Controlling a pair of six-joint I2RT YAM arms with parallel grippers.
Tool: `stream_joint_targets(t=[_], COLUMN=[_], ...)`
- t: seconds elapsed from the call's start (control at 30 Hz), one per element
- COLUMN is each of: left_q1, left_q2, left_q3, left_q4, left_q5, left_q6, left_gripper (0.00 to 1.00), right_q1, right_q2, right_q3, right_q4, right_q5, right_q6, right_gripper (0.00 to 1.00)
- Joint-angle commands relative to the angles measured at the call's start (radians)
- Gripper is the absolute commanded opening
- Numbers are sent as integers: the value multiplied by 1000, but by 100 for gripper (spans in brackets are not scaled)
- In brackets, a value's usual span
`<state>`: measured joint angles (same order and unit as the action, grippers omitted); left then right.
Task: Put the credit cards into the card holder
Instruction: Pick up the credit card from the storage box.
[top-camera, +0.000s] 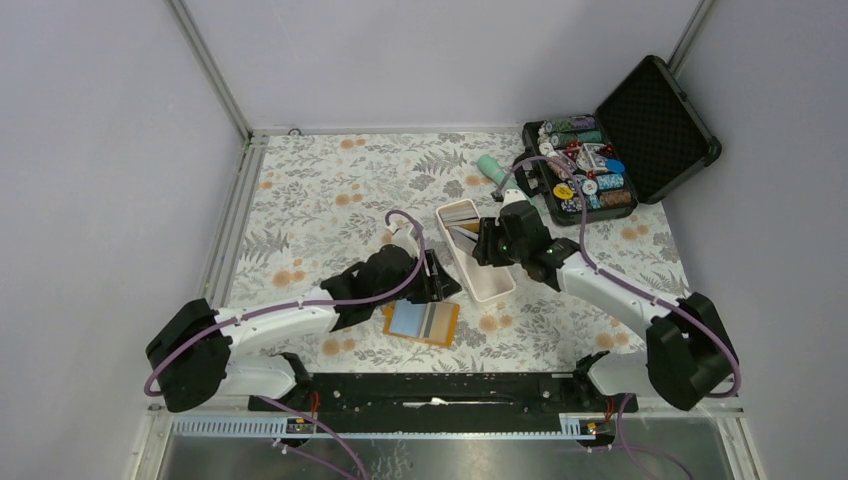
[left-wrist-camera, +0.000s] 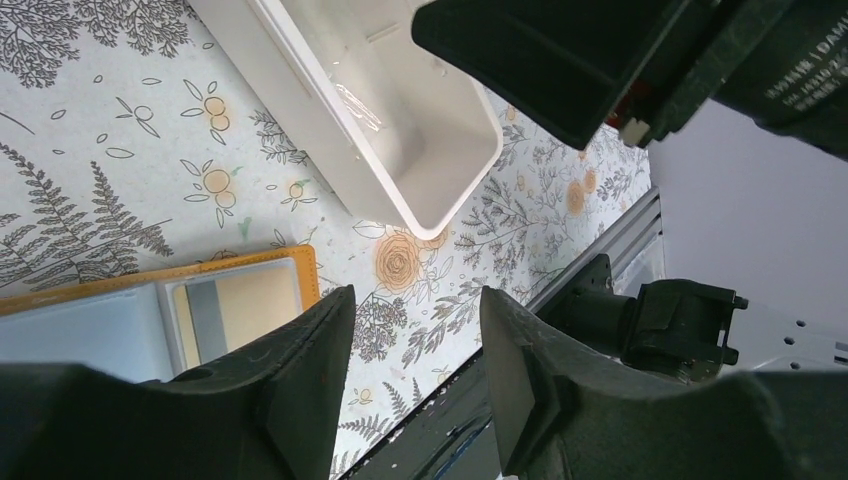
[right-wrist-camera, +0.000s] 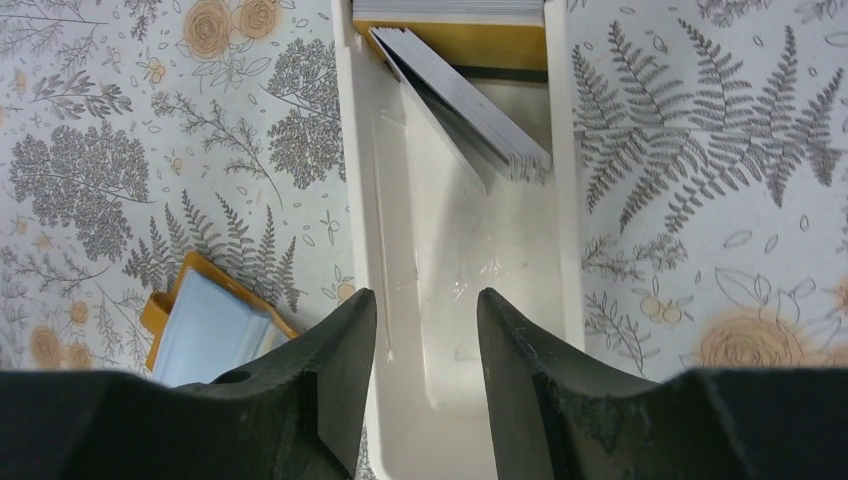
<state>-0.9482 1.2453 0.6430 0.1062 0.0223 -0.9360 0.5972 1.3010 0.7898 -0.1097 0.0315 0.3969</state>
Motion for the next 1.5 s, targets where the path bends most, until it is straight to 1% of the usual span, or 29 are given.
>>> stream_joint_targets(t=[0.0,0.13,0.43,0.77,0.83,1.07,1.2,1.3,1.43,1.47], left_q1=[-2,12,59,80,83,94,103,107,114,114], left_q2=[-13,-41,-82,-91,-90,-84,-79,-94,-106,-109], left_q3=[14,-18,-72,-100,-104,-116,-123,-147,-130,-125], left_q4=[20,19,-11,-21,-18,-14,-27,-15,-40,-49], left_q5=[-54,-72,-72,-84,-81,-79,-91,-100,-101,-101], left_q6=[-16,-21,-19,-28,-31,-32,-25,-24,-7,-1], left_gripper=[52,52,51,50,50,50,50,50,50,50], right_q1=[-33,-46,-76,-82,-82,-82,-82,-82,-82,-82], right_q2=[77,157,246,338,355,410,435,434,433,431], right_q3=[75,121,142,182,192,210,230,233,234,233], right_q4=[88,91,90,100,132,158,159,152,158,158], right_q5=[-130,-133,-111,-166,-168,-226,-252,-273,-334,-338], right_q6=[-84,-118,-173,-213,-223,-248,-289,-327,-365,-368], right_gripper=[48,46,44,40,39,33,26,14,1,0])
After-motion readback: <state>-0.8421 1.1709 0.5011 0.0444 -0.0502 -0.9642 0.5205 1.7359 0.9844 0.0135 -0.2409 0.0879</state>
